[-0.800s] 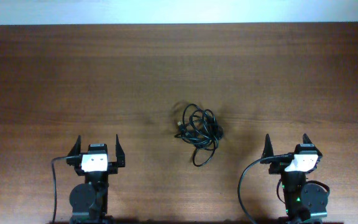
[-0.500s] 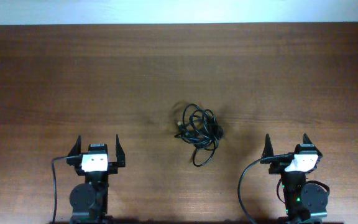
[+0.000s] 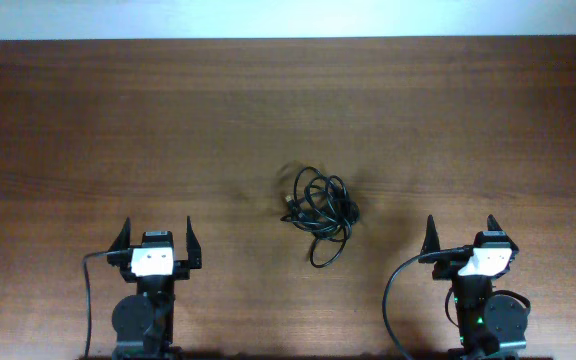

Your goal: Untangle cables

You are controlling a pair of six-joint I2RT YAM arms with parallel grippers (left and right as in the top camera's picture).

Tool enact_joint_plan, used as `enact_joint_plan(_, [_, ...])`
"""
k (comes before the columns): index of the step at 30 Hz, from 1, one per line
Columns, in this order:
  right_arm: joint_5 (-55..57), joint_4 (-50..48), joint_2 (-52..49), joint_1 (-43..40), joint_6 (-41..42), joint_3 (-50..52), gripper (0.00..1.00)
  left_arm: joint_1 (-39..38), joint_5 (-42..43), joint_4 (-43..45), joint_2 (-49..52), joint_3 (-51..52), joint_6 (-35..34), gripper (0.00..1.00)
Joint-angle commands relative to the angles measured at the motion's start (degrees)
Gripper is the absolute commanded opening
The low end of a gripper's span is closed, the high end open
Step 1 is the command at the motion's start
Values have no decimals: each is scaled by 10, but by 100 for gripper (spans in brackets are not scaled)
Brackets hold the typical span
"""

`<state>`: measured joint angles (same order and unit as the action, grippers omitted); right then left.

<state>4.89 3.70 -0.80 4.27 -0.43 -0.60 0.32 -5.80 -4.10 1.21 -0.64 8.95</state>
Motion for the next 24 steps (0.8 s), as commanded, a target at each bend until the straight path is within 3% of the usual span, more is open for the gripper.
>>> enact_joint_plan(1, [-1,6,6,-3,-2,3,99,-4,4,-3,-4,1,-7,99])
enact_joint_plan(24, [-8,-31,6,-3,-2,3,99,-4,18,12,-4,1,-3,99])
